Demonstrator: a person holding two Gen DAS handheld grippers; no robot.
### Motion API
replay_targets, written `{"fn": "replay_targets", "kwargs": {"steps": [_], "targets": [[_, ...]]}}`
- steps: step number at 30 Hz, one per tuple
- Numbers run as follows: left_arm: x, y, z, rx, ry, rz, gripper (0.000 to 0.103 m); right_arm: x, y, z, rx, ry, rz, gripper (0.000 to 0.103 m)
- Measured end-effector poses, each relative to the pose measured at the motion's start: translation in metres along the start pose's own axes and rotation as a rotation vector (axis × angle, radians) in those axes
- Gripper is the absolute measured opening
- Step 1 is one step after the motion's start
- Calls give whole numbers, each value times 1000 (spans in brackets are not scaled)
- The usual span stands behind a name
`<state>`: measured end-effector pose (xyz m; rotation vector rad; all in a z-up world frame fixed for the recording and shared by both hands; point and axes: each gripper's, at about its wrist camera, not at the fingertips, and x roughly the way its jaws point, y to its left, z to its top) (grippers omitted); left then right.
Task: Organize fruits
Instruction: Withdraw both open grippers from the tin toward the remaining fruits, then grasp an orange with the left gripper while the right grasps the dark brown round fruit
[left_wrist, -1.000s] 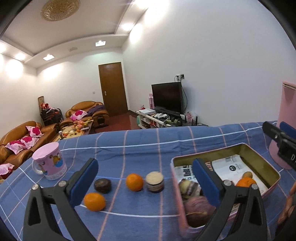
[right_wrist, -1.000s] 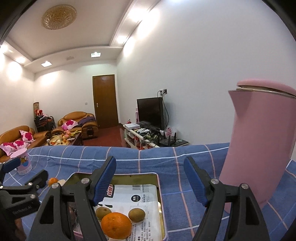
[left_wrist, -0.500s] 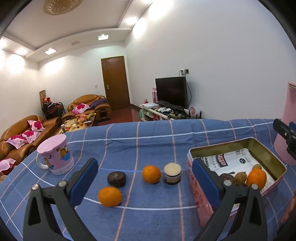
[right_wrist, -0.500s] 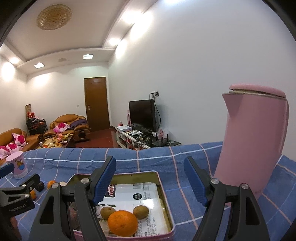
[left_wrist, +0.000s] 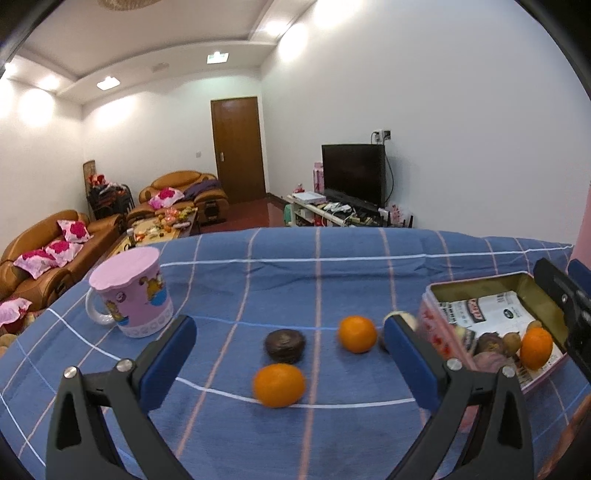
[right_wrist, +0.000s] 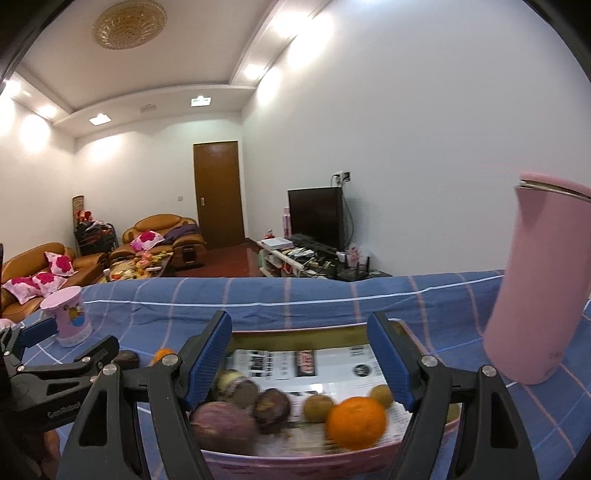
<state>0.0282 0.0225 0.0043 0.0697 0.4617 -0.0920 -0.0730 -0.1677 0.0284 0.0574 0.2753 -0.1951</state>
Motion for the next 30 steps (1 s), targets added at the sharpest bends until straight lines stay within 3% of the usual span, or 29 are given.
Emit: {"fn": "replay_targets", "kwargs": {"steps": [13,15,18,21,23,25,29,30], "targets": [[36,77,0,16,134,54,103,17,55,-2,-11,46,78,77],[36,84,1,-19,142,26,103,15,57,-2,-18,45,95,77],[34,79,1,-44,157,-81,102,14,54,-3,-14,57,116,77],[37,56,-1,21,186,-149,97,14,55,-4,-10,72,133,77],[44,36,-5,89,213,-150,93,15,55,-5,-9,82,137,77],[56,21,-9,140,273,-132,82,15,55,-5,-7,86,144,77],[76,19,-14,105,385,-140,73,14,54,-5,-6,82,143,77],[80,23,-15,82,407,-150,67,14,54,-5,-4,84,143,77]]}}
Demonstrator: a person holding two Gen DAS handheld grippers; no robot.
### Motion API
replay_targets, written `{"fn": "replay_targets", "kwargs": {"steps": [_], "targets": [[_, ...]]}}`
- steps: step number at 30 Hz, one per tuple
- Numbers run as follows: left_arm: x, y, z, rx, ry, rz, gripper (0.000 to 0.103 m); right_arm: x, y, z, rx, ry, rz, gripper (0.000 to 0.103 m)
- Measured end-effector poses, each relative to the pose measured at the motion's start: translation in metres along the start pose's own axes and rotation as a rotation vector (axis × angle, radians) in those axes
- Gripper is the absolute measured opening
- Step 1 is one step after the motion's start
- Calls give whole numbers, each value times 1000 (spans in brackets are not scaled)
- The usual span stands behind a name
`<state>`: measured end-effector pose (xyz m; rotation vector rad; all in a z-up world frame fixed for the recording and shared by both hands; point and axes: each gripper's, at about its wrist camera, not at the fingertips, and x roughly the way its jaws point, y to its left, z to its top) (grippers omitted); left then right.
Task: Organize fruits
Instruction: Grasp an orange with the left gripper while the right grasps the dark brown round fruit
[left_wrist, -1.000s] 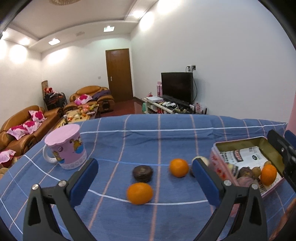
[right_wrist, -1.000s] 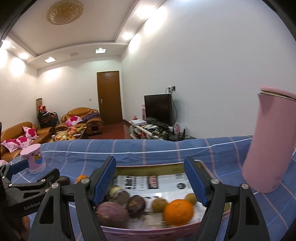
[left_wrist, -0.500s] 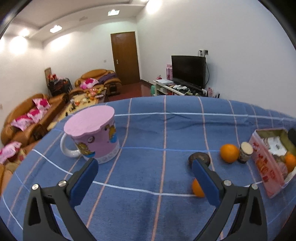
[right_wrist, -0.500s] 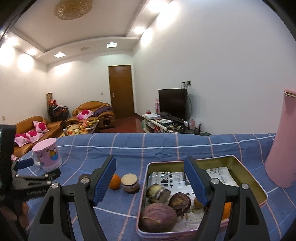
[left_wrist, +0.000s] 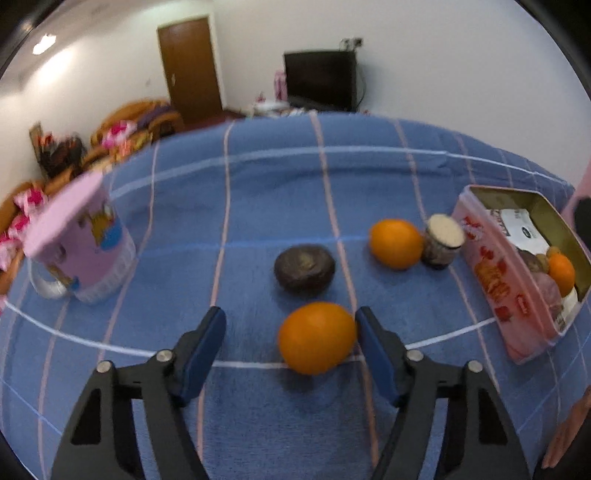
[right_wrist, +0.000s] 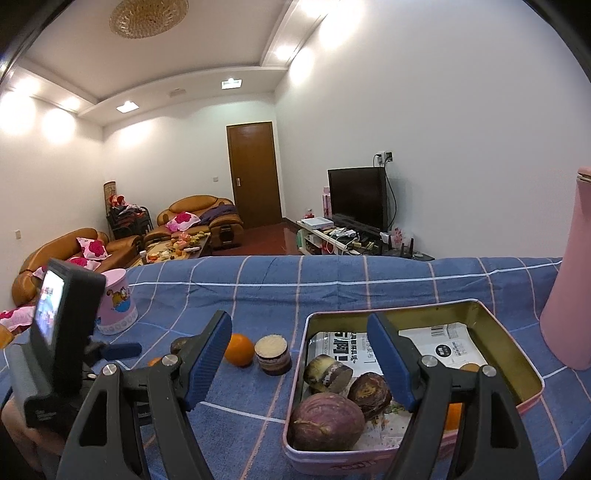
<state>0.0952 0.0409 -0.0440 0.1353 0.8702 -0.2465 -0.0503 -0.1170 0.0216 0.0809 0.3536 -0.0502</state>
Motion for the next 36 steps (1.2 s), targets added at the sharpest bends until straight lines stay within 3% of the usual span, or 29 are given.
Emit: {"fn": "replay_targets", "kwargs": {"steps": [2,3,7,10,14,18,24,32,33,36], "targets": [[1,7,-1,-43,2,-31,51,1,-1,0,4,6,2,77],[0,8,-1,-51,-5,-39,37,2,-1,0,5,9,2,77],[-8,18,-4,-108,-44,-5,38,3,0,0,0,19,8,77],[-25,34,-4,-184,-131,65,38,4,5,0,-22,25,24,77],[-48,68,-5,-307,-256,201,38,18,32,0,-75,73,113,77],[-56,98,-14,-441,-296,300,38,52,67,1,-100,171,207,74],[-43,113,-12,-484,-253,302,38,113,107,-3,-112,356,238,61],[-47,107,-12,-446,-267,313,38,165,126,-15,-143,549,184,57],[-46,106,-11,-440,-263,314,38,167,125,-15,-133,547,181,51],[-46,104,-10,-426,-263,313,38,169,125,-16,-146,549,176,46]]}}
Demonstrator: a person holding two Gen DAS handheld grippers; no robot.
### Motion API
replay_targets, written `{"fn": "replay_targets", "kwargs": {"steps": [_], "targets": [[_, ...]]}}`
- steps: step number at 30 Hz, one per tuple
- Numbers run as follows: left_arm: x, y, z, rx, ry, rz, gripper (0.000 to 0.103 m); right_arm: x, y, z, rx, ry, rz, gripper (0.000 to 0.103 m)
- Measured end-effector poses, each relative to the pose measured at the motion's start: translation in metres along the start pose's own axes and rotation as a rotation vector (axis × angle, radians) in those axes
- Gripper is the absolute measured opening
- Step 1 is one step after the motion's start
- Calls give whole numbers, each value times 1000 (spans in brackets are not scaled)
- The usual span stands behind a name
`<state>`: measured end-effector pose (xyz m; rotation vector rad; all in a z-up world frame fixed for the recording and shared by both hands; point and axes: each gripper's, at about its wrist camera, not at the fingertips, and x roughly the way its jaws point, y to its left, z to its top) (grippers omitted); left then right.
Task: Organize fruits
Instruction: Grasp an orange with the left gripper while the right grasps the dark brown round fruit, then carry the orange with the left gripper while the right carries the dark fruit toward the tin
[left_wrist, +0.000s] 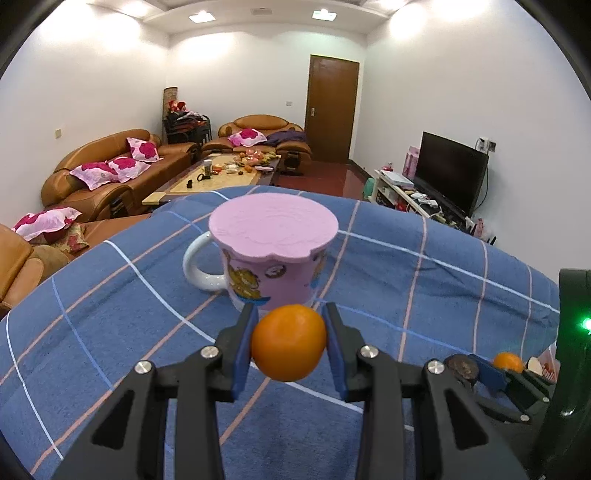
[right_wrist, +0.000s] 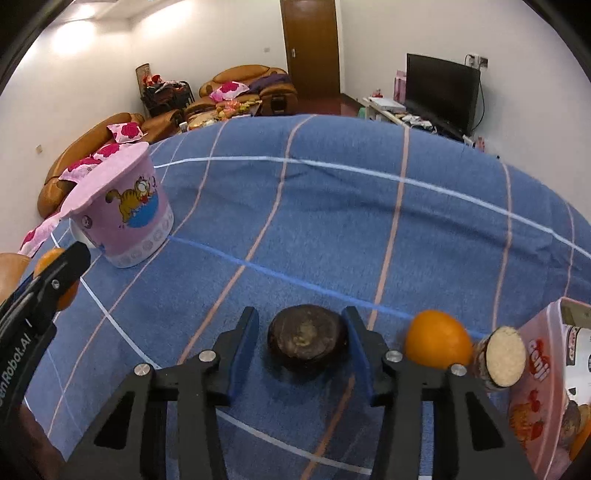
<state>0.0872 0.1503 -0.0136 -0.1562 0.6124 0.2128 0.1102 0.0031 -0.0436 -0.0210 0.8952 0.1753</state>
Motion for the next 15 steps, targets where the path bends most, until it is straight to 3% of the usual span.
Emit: {"fn": "replay_targets", "kwargs": {"steps": [2,9,15], "targets": [[1,0,0,5,0,0,38,-1,1,-1,-5,0,-9,41],[2,-2,-2,15,7,6,38,-13,-4,-8,31,-33,13,40],[3,-3,-3,16,9,10,38,-64,11,-19,-33,-290,-65,40]]}}
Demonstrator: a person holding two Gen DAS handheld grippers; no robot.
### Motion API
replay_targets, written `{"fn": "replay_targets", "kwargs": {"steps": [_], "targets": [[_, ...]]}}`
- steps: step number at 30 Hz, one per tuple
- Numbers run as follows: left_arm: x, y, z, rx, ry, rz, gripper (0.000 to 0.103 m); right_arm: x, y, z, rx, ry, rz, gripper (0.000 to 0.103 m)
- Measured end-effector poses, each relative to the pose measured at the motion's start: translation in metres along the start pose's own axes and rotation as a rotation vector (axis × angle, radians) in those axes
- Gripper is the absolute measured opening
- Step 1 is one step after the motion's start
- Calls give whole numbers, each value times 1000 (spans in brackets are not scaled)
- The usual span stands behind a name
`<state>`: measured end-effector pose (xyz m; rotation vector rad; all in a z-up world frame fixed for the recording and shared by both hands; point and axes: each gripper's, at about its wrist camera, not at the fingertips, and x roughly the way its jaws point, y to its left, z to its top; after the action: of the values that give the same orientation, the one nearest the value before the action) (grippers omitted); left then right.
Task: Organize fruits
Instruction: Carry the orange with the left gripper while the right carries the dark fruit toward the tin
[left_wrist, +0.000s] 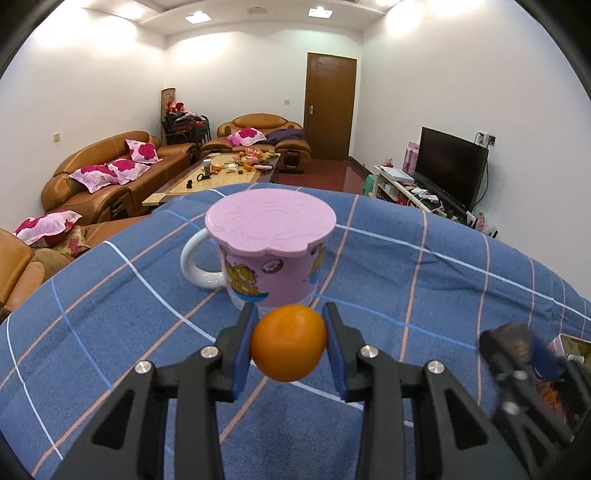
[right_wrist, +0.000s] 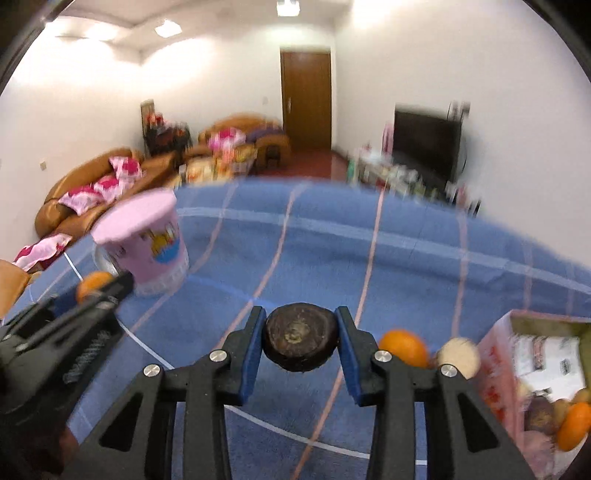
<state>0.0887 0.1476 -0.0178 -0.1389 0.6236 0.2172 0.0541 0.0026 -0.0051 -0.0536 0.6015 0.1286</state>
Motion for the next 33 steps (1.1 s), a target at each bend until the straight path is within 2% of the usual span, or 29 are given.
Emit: {"fn": "replay_targets", "kwargs": {"steps": [2,4,13,21,33], "targets": [[0,0,-1,4,3,3,38,-13,5,-1,-26,-63,-21,40],[1,1,-2,1,11,-4,38,-21,10,-2,-49,-91,-37,40],[-6,4,-5,-3,3,-11,38,-36,7,-8,-26,-104,-11,40],[-18,-5,-11,40,-27,-33,38,-55,9,-19,-37,-153,-33,40],[-37,-15,-17,68,-82,-91,38,-67,4,-27,-28,-167,-52,40]]}}
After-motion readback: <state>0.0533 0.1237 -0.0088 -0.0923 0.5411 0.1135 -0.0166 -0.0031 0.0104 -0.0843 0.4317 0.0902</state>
